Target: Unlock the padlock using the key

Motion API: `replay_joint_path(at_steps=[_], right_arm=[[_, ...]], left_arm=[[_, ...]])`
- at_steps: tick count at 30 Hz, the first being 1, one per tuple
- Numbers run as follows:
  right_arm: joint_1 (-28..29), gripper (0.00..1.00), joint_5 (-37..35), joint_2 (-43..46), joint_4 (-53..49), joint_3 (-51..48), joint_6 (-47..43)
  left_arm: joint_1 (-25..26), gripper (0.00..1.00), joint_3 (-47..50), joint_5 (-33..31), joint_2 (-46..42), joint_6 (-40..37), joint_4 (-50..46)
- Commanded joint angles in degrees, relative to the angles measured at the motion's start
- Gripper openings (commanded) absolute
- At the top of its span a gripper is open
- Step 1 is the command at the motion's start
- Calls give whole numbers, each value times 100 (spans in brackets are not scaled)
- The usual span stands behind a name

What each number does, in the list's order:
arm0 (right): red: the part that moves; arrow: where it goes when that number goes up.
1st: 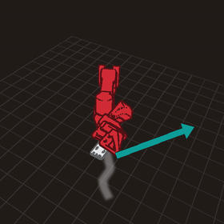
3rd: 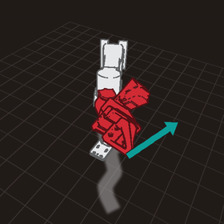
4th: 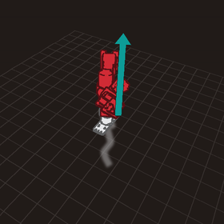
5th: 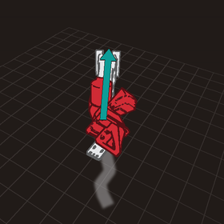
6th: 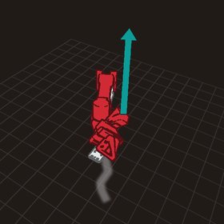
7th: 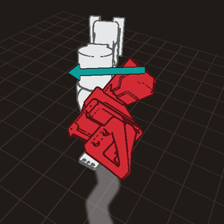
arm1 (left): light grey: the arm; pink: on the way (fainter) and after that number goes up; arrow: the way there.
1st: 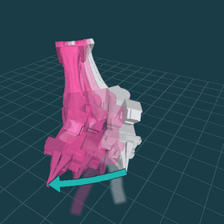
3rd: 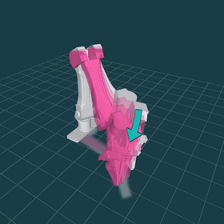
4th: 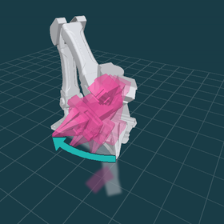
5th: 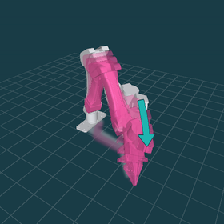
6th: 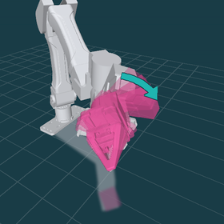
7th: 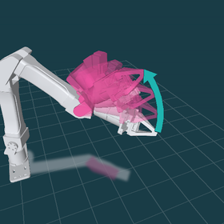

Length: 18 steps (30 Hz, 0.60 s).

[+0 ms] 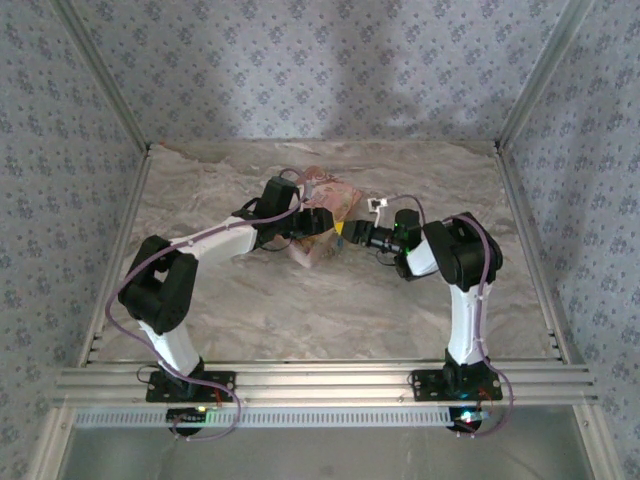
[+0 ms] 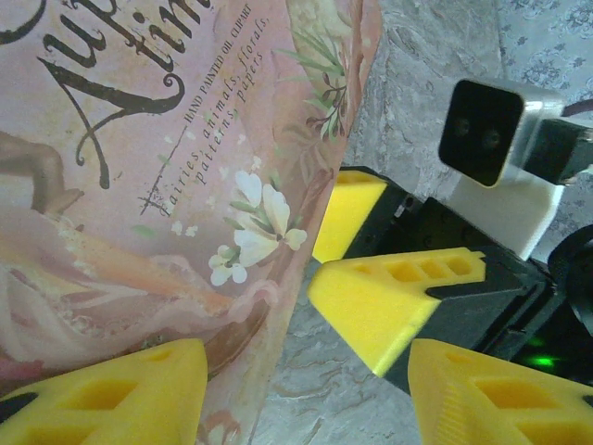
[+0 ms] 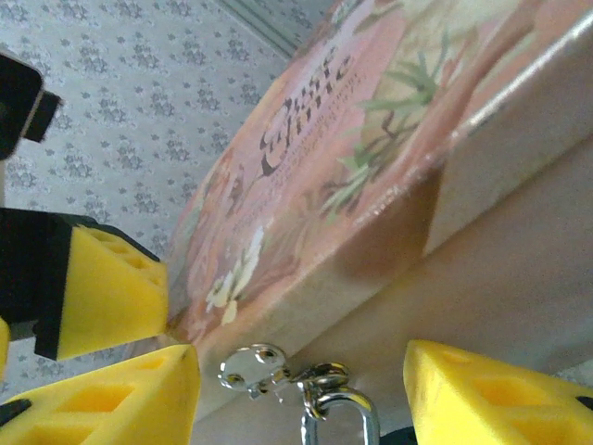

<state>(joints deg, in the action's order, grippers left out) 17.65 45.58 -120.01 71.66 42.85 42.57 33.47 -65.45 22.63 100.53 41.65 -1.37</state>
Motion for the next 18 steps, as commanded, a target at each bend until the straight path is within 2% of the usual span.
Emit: replay_joint_path(at_steps=[1,7,18], right_arm=[[41,62,363,-158,-120,142,-139],[163,62,732,-216,-143,213,-113],[138,45,1180,-192,187,172,122]], left_arm=[[-38,60,282,-214,142,52,-988],[-62,60,287,-215,142,35,-1006],[-91,60,307,-211,125,14,-997]])
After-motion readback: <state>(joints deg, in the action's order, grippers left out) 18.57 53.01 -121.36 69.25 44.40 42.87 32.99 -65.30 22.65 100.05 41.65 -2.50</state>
